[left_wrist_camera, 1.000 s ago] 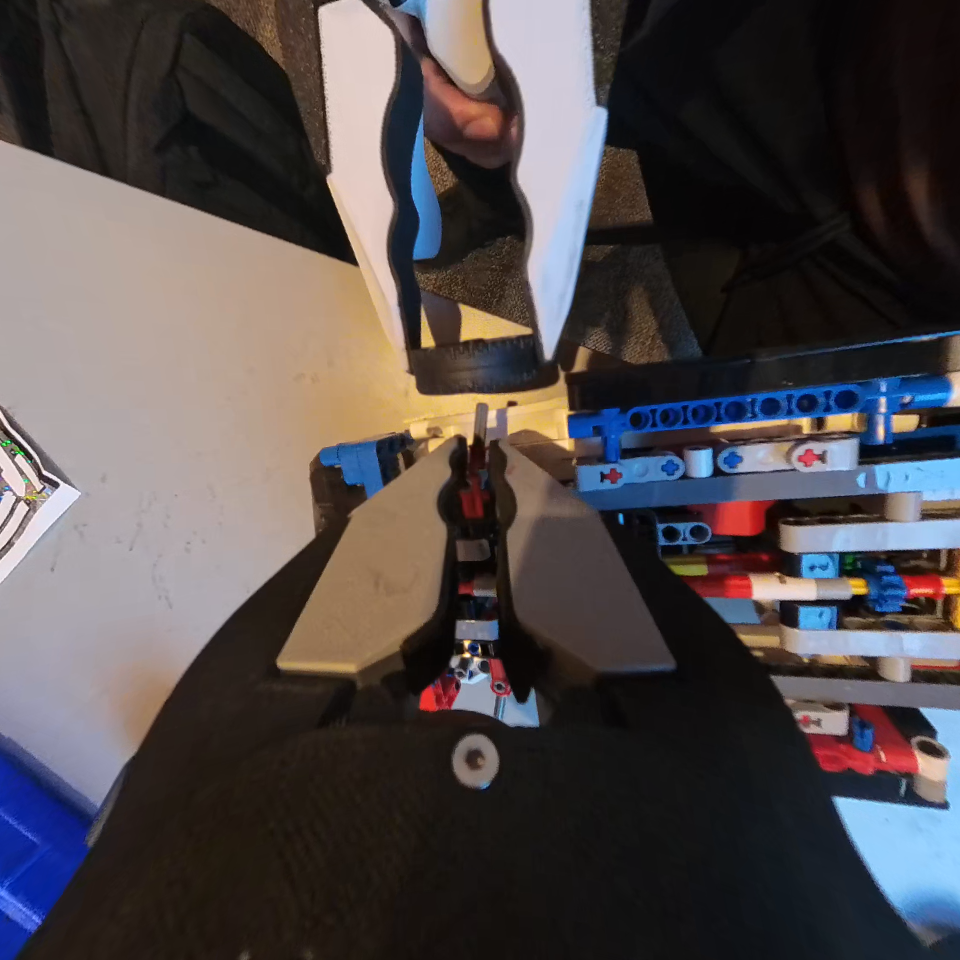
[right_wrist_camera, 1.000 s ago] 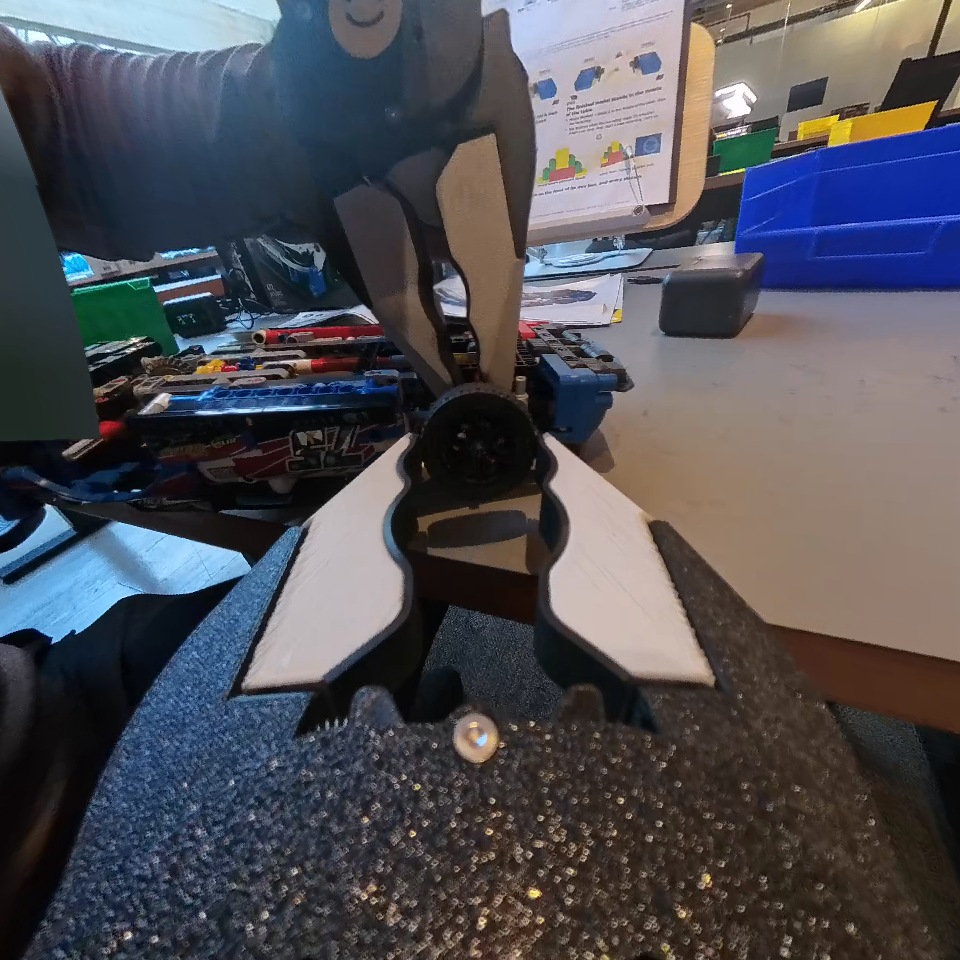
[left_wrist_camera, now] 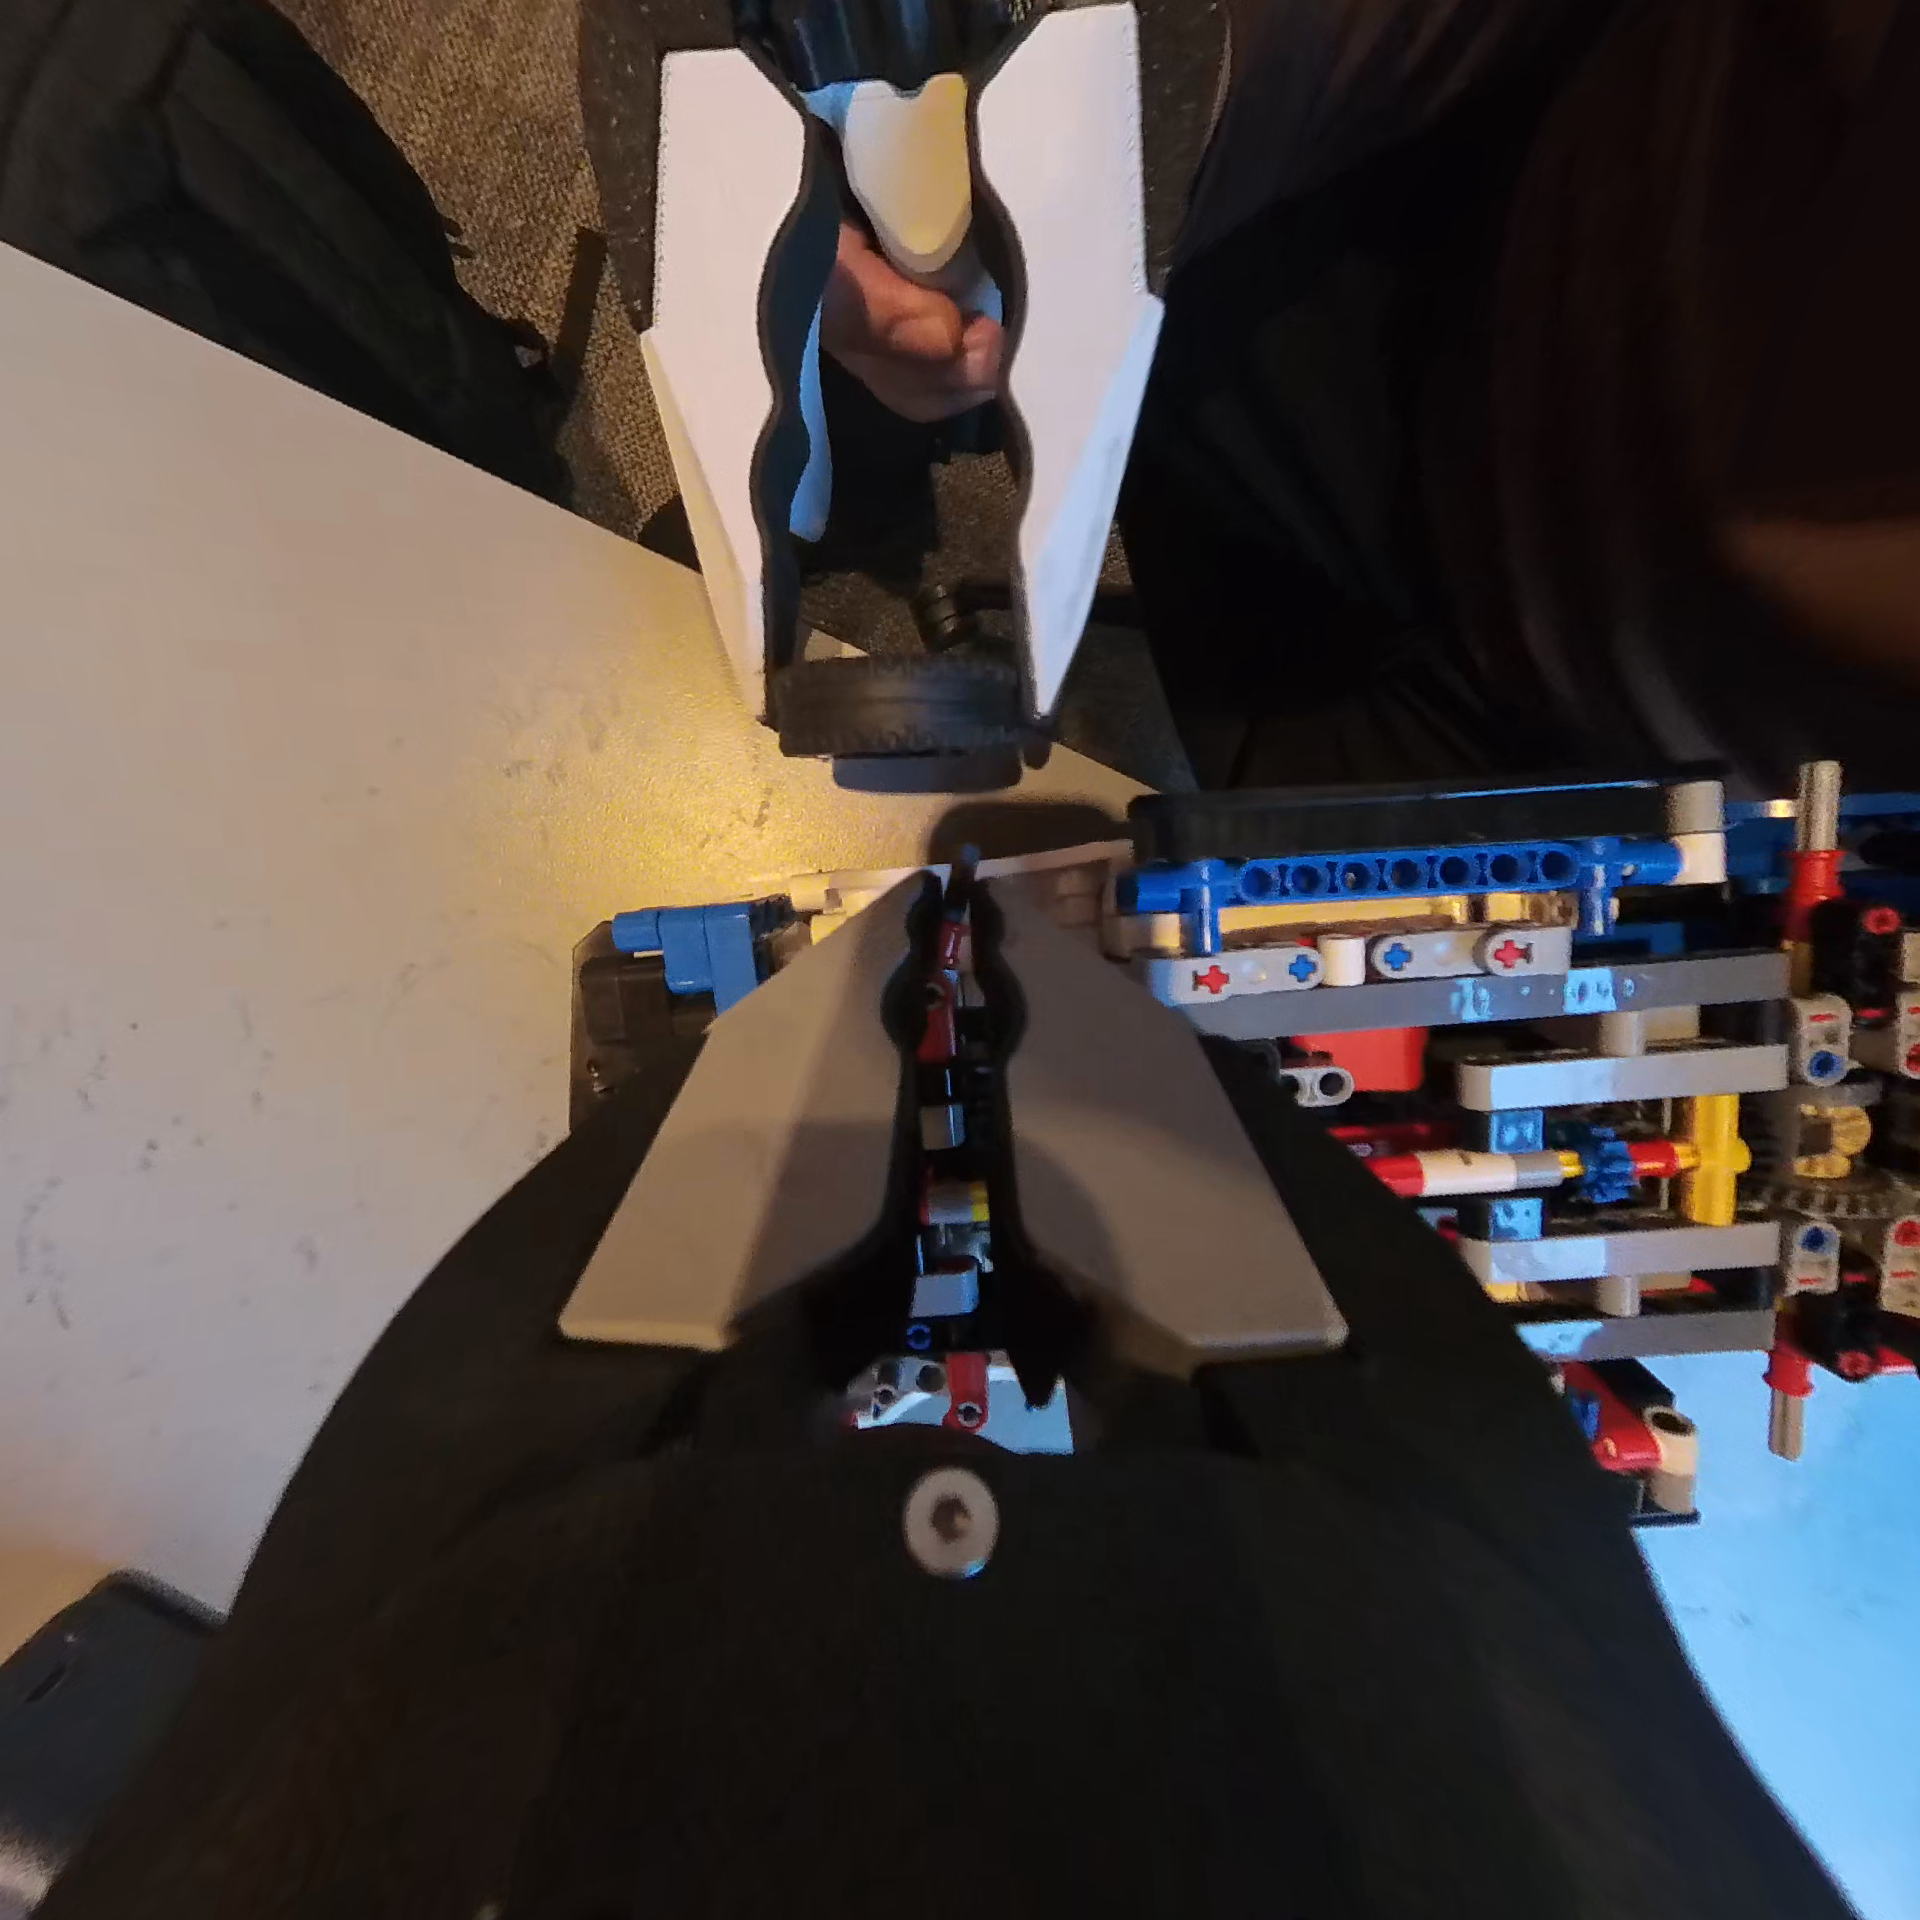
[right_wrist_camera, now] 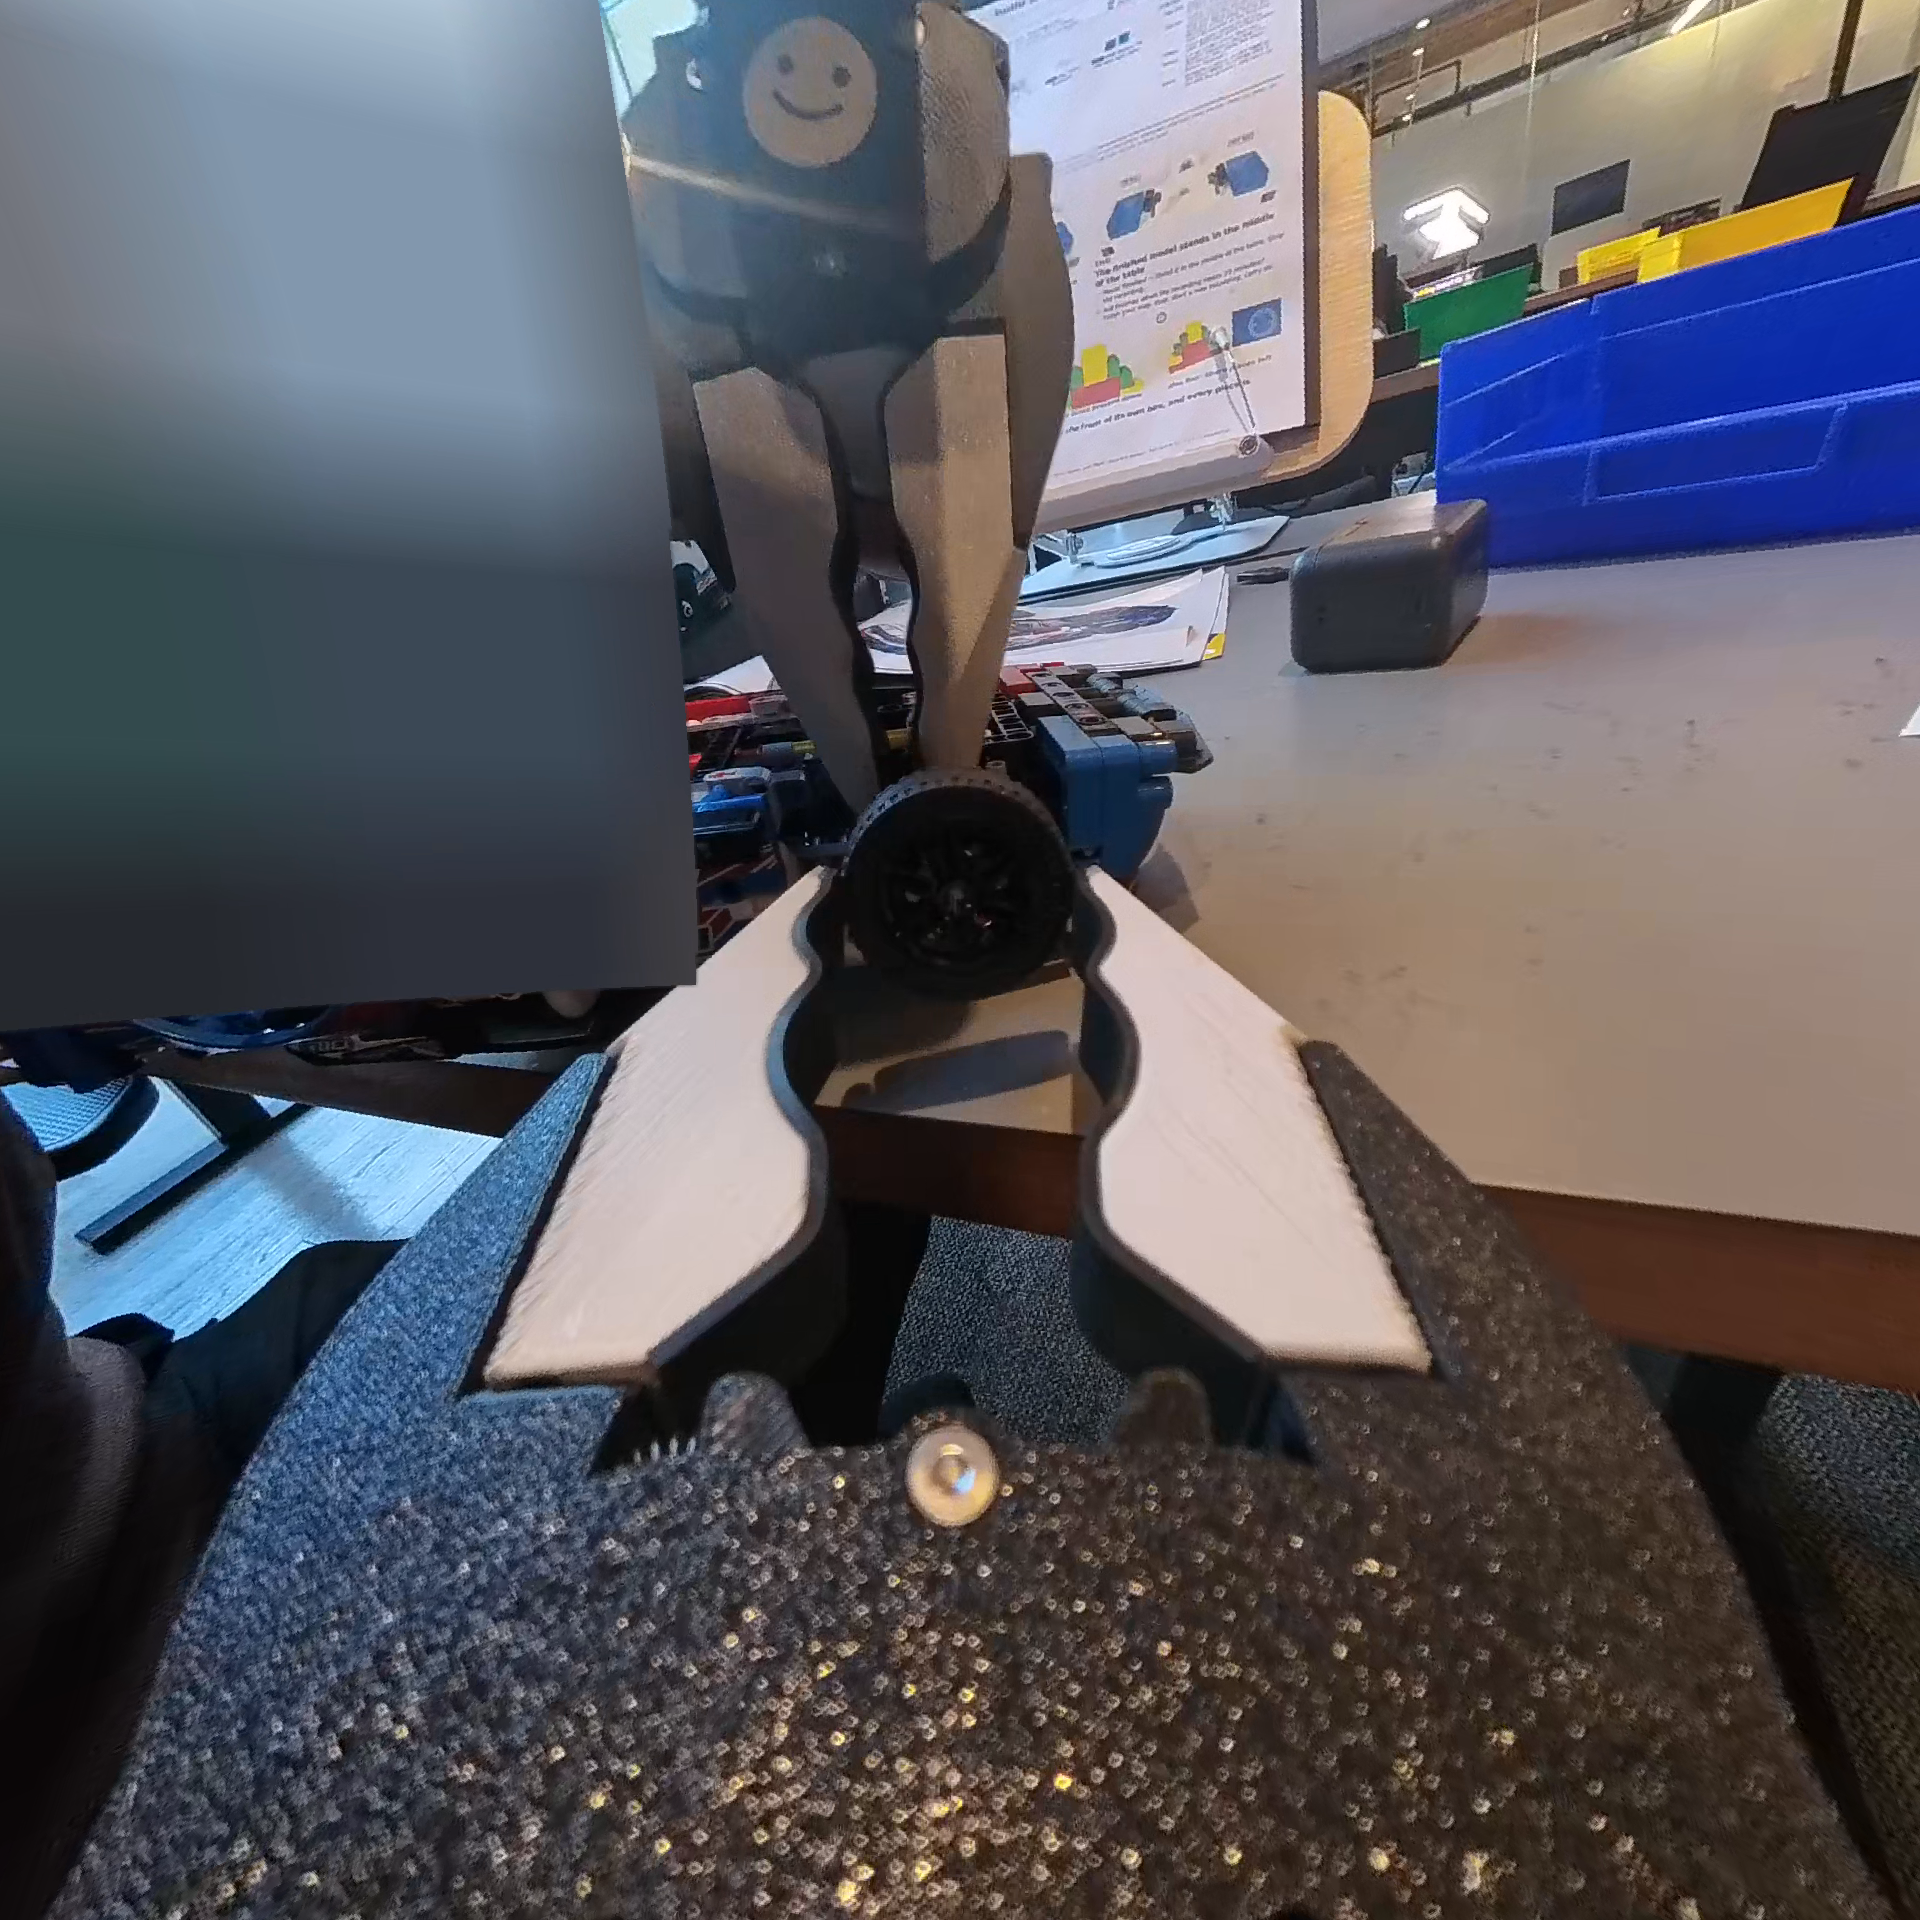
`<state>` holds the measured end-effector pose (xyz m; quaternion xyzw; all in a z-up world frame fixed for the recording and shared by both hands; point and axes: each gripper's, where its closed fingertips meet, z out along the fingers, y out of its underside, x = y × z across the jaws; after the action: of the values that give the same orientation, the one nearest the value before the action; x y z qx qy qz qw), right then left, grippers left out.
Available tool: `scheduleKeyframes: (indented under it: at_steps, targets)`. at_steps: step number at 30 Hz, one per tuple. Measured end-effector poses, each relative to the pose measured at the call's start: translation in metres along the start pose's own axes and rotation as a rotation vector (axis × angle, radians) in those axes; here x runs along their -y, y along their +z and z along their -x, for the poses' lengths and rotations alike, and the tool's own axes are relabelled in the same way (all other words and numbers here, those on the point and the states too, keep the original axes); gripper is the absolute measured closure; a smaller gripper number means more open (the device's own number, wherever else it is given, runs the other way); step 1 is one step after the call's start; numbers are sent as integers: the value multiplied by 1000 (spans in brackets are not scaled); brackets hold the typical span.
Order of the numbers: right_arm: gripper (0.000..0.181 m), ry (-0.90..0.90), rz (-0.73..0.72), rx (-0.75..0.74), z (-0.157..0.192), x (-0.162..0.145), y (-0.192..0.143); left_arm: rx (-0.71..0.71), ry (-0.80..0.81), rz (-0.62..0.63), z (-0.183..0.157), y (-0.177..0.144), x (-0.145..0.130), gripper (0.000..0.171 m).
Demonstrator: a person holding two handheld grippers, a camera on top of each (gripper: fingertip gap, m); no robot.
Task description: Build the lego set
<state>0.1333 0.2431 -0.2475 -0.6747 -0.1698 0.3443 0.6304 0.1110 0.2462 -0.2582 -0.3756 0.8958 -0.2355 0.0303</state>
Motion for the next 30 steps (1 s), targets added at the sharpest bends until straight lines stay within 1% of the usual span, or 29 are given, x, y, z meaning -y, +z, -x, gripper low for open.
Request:
scheduleKeyframes:
  at_steps: [4,6,9,14,16,18,20,23,30]
  targets:
    - [142,0,-1,1,0,0,0,17,16,11,1,1,-1,169]
    - [143,1,1,1,0,0,0,45,24,7,4,1,-1,169]
    - [144,-1,-3,0,1,0,1,100,-5,2,7,2,-1,170]
    - [144,-9,-1,-23,-2,-1,2,321,-28,14,13,2,-2,170]
    - [143,2,-5,-23,-3,-1,2,422,19,39,14,0,-3,169]
    - [143,7,-10,-22,-3,-1,2,512,93,91,16,-1,-5,169]
    - [143,5,-5,-19,-2,-2,3,564,133,121,18,-3,-7,170]
    - [143,4,-3,-14,1,-2,5,537,102,92,16,-3,-7,170]
    - [142,27,-12,1,0,2,11,507,88,1,18,-6,-9,169]
